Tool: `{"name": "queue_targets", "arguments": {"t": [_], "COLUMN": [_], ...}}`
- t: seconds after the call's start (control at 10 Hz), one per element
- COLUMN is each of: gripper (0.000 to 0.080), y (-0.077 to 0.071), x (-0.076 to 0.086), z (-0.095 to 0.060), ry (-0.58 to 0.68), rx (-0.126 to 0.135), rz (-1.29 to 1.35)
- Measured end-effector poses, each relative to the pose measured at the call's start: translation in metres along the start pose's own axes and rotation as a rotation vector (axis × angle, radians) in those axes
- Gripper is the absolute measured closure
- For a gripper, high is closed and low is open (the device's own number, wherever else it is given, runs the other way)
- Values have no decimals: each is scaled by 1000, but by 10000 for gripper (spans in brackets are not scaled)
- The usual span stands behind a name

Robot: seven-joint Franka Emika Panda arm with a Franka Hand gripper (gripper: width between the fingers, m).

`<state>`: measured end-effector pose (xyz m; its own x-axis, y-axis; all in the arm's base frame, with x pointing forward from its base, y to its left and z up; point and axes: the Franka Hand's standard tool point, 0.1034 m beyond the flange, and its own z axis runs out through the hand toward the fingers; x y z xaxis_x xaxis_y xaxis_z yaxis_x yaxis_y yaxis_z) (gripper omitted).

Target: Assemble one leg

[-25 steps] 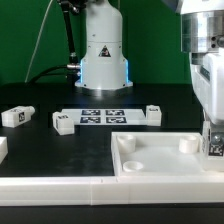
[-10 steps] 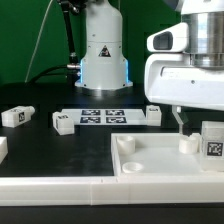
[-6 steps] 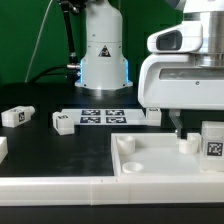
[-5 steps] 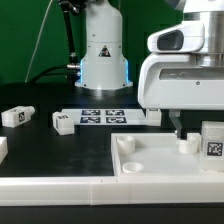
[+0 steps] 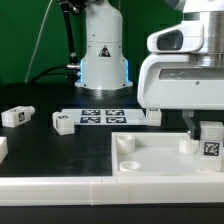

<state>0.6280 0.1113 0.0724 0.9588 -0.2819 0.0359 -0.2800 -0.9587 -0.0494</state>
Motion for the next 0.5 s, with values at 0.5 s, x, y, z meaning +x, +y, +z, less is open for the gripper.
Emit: {"name": "queue_targets", "arguments": {"t": [0.5], "gripper": [509], "y": [26], "x": [2], "z": [-1], "ry": [21], "rx": [-25], "rz": [356]}}
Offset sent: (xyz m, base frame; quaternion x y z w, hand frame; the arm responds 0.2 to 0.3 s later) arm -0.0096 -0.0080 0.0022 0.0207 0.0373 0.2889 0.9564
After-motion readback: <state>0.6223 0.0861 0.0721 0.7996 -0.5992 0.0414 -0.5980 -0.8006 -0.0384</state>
